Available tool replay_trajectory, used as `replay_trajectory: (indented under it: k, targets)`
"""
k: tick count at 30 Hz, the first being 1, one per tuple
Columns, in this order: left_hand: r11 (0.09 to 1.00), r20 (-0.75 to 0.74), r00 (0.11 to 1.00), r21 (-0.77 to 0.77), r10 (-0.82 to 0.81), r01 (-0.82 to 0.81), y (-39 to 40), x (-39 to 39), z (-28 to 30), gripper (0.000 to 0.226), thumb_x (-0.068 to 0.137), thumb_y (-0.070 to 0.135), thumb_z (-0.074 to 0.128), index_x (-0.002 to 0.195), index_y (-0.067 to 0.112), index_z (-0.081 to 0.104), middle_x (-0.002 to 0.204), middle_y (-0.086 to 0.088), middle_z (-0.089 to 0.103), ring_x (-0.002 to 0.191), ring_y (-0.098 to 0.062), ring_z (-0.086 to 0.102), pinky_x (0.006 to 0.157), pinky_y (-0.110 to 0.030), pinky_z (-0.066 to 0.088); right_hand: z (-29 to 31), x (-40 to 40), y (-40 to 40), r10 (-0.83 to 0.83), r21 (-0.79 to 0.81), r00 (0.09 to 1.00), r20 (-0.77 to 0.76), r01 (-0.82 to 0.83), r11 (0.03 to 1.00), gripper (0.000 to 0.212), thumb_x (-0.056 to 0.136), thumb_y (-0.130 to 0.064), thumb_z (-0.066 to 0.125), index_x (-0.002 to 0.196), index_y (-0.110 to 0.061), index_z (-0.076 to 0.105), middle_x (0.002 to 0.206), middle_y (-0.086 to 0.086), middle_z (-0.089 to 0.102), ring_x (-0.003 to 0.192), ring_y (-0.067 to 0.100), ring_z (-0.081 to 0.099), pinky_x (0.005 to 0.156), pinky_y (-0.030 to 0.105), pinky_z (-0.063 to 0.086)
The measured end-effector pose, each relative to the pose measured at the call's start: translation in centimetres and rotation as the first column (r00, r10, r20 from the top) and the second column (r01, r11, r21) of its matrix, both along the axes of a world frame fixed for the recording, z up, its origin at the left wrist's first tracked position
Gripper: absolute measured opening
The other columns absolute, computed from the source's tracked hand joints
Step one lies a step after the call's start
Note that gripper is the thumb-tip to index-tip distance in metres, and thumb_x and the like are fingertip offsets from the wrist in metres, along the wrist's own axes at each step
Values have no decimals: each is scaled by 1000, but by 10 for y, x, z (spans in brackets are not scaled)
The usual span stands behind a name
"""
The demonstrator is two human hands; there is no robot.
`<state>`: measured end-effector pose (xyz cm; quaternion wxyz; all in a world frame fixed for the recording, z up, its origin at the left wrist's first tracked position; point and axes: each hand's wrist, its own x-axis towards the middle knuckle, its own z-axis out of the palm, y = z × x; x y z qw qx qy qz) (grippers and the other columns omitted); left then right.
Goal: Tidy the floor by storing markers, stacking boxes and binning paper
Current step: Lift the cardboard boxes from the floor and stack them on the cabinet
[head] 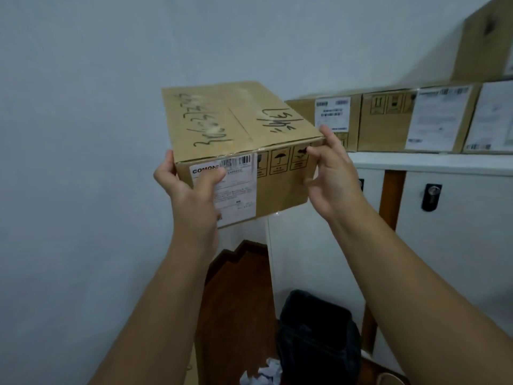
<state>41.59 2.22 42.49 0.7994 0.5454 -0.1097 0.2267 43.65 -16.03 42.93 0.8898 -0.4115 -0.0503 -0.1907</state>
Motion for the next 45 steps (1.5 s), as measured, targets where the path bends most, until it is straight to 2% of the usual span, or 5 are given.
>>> replay_trajectory:
  k: [15, 21, 29, 33, 45]
  targets:
    - [873, 162, 867, 226, -471, 432, -153, 47, 112, 84, 75, 24, 64, 146, 35, 20, 125, 8, 57, 107, -15, 63, 73, -57, 58, 118, -76, -146, -407, -164, 858, 314, 472, 867, 67, 90, -1, 50, 147, -30, 32, 129, -9, 55, 101, 6, 56, 63, 19, 47]
    - [675, 48, 934, 704, -354, 220, -237, 120, 142, 90, 85, 23, 71, 152, 30, 11, 132, 4, 54, 116, -26, 59, 84, -49, 59, 133, -52, -221, -572, -439, 778, 262, 624, 647, 73, 73, -22, 61, 135, -51, 36, 149, -9, 33, 135, 20, 33, 105, 45, 28]
    - [671, 608, 790, 619, -81, -407, -301, 158, 99, 79, 82, 9, 71, 146, 19, 26, 157, -4, 3, 143, -23, 23, 110, -44, 42, 90, 5, -278, -616, -819, 550, 564, 464, -336, 67, 88, -26, 58, 146, -39, 26, 154, -14, -33, 146, 18, -24, 119, 47, 3]
    - [372, 451, 860, 861, -239, -348, -321, 187, 76, 101, 88, 35, 66, 154, 33, -10, 155, 17, -34, 144, -32, -30, 115, -51, 1, 73, 39, -305, -594, -758, 513, 620, 197, -622, 73, 92, -43, 44, 151, -37, 1, 156, -7, -31, 144, 26, -27, 115, 59, -9]
    - [-127, 193, 939, 963, -283, -236, -369, 241, 55, 90, 91, 53, 51, 156, 23, -5, 161, 8, -21, 147, -33, -23, 118, -52, -11, 22, 109, -352, -682, -853, 622, 384, -44, -521, 71, 96, -43, 37, 152, -35, -6, 159, -4, -24, 146, 27, -22, 113, 59, -14]
